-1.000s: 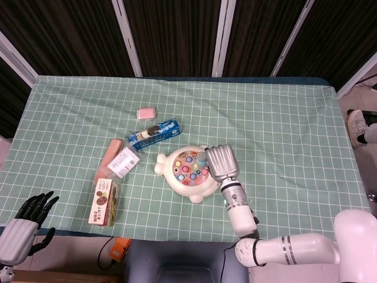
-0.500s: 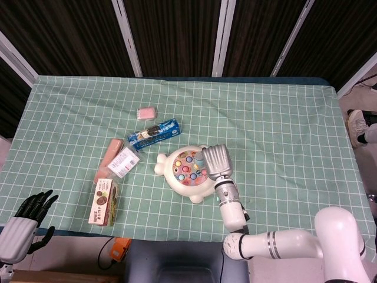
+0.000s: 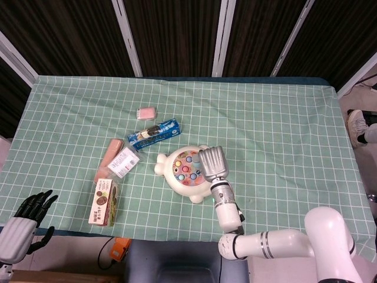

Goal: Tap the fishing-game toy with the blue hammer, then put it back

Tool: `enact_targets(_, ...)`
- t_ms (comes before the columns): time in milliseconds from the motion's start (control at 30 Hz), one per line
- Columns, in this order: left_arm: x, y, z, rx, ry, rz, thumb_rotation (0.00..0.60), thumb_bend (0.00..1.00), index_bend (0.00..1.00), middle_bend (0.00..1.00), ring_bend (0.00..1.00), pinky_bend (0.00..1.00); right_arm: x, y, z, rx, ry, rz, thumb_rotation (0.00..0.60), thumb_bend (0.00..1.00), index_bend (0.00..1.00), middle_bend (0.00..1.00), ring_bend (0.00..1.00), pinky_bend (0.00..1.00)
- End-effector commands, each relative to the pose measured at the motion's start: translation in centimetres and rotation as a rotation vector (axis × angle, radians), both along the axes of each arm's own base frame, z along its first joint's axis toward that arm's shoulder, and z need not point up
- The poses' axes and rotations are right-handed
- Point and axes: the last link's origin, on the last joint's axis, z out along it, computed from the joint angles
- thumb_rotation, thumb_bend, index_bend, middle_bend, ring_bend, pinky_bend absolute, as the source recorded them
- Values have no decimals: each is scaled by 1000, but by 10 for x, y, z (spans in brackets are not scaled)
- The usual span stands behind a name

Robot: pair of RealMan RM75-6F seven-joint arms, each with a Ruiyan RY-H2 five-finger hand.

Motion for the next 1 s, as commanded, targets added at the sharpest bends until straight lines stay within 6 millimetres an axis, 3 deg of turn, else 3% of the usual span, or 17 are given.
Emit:
enact_targets(33,0,0,0,0,-1,0,600,434,0,0,14,101,0,0,-2,2,6,-1,600,613,976,693,697,684)
enact_targets(367,0,-1,1,2,-2,-4,600,435,0,0,14,101,0,3,12,-12,-54,15,600,612,976,693,697,684)
enact_targets(633,2,-3,-1,0,5,-13,600,434,0,0,14,101,-19,14,32,13,-51,13,600,612,976,693,697,684)
enact_targets(1000,2,-2,-2,-2,10,-12,600,433,0,0,14,101,-33,15,28,33,-35,11,600,613,976,693,697,684)
